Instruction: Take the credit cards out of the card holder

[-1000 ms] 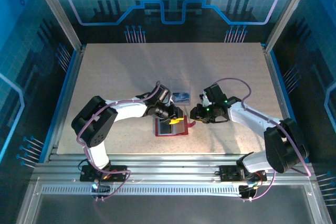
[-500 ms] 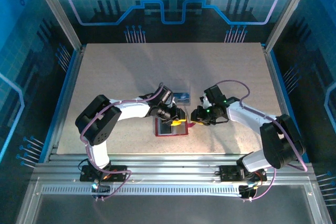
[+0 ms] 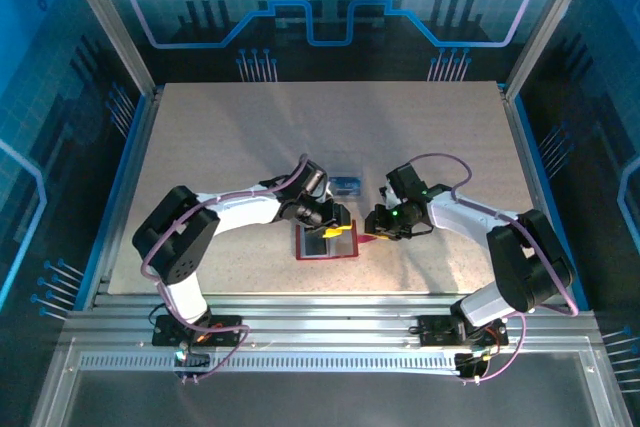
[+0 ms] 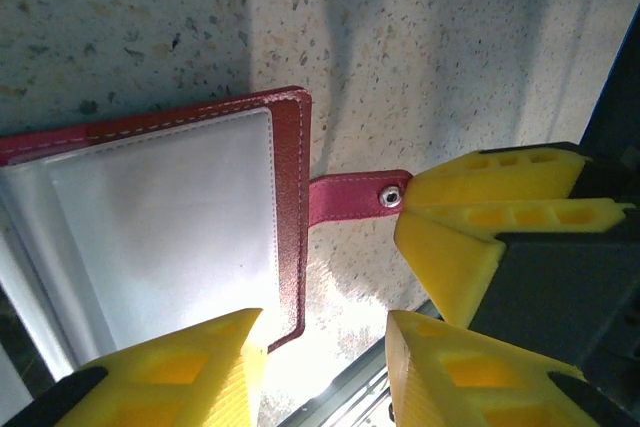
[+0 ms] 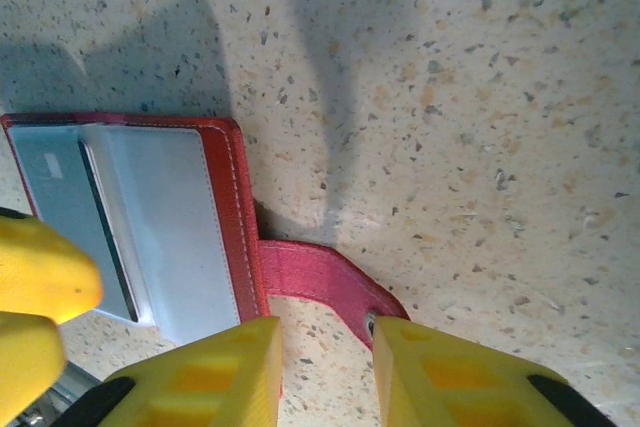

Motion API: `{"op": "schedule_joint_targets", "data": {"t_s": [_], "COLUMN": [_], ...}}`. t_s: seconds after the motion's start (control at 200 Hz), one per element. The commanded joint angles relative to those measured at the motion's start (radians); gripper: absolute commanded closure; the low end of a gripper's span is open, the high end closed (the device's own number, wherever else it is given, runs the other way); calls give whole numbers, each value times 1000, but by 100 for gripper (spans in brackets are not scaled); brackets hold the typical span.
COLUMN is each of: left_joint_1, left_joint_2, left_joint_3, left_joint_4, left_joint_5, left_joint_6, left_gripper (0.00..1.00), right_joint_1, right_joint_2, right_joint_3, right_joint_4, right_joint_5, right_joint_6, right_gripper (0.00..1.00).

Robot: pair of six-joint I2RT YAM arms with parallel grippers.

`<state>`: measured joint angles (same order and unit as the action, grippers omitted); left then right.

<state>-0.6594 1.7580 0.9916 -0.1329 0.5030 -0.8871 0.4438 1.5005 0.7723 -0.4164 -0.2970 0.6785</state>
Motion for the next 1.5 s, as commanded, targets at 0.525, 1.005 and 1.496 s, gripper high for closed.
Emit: {"op": "schedule_joint_targets", "data": {"t_s": [0.525, 1.005, 1.496], "left_joint_1": [92, 125, 135], "left_joint_2": [-131, -167, -170], "left_joint_3": [-115, -197, -226], "left_joint_4": [-96, -75, -74], "left_joint_5": [-77, -72, -72], "left_joint_6": [71, 78, 84], "left_gripper": [68, 79, 89], "right_joint_1": [68, 163, 211], "right_joint_2": [32, 153, 249], "right_joint_3": [95, 163, 190], "right_joint_4": [11, 119, 212], "right_joint_5": [-45, -115, -166], "right_joint_6": [32, 118, 174], "right_gripper": [72, 72, 73]}}
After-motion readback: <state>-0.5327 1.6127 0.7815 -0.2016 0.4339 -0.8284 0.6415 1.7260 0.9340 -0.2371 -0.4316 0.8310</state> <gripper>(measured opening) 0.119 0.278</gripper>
